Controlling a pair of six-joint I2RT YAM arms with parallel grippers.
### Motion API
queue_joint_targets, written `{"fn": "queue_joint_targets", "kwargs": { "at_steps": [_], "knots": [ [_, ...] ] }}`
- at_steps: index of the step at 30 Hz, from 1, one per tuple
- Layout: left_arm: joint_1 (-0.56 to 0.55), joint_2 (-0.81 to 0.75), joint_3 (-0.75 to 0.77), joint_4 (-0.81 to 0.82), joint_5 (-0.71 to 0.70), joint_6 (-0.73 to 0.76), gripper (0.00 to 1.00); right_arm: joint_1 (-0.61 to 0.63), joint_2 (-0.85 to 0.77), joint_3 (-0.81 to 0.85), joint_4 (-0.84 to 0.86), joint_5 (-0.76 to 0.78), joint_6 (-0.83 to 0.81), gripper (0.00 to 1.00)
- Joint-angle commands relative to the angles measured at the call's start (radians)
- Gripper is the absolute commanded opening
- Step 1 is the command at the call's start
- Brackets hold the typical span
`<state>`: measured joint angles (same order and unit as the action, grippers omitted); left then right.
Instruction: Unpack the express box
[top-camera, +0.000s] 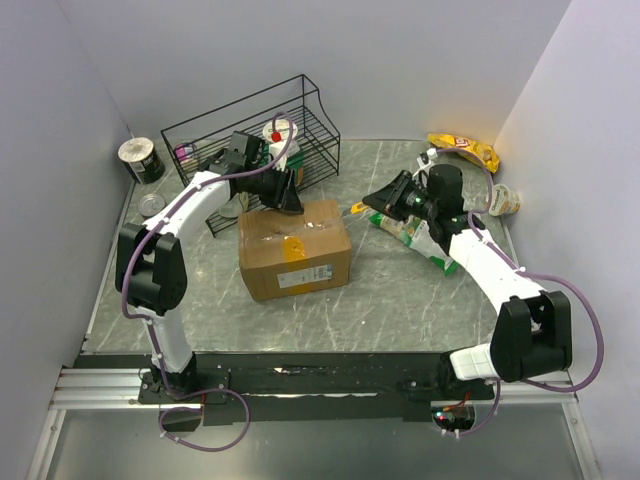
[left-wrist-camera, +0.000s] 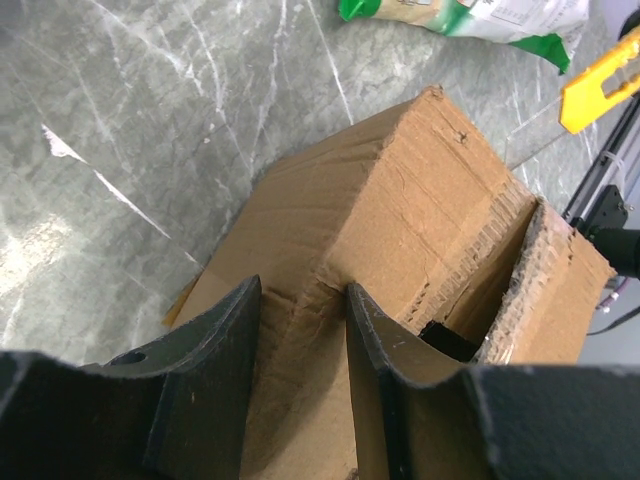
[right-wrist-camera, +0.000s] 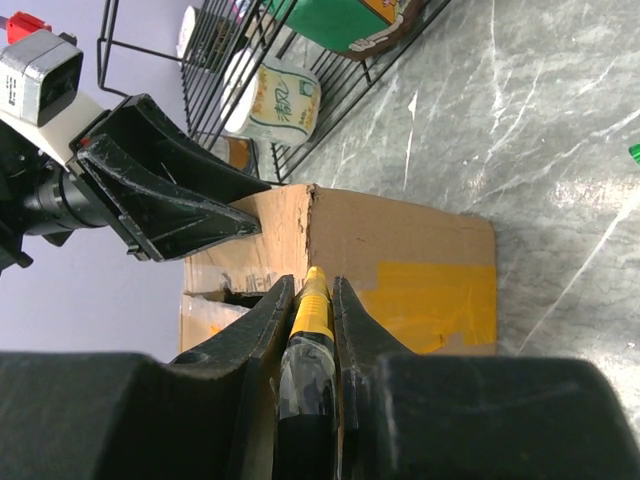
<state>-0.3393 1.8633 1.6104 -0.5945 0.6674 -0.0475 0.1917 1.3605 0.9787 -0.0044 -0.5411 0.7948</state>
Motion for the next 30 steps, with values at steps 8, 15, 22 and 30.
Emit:
{"fn": "queue_joint_targets", "kwargs": {
  "at_steps": [8,15,22,30],
  "knots": [
    [0.016,-0.01,-0.015,0.056,-0.331,-0.043,0.01,0.037,0.011,0.066,-0.034,-0.069,0.032,0.0],
    [0.016,-0.03,-0.027,0.062,-0.407,-0.072,0.01,0.034,0.009,0.061,-0.055,-0.092,0.04,0.0],
    [0.013,-0.032,-0.03,0.067,-0.463,-0.095,0.01,0.022,-0.029,0.048,-0.104,-0.108,0.069,0.0],
    [0.002,-0.024,-0.047,0.075,-0.477,-0.103,0.01,-0.006,-0.112,0.012,-0.141,-0.1,0.06,0.0]
  ]
}}
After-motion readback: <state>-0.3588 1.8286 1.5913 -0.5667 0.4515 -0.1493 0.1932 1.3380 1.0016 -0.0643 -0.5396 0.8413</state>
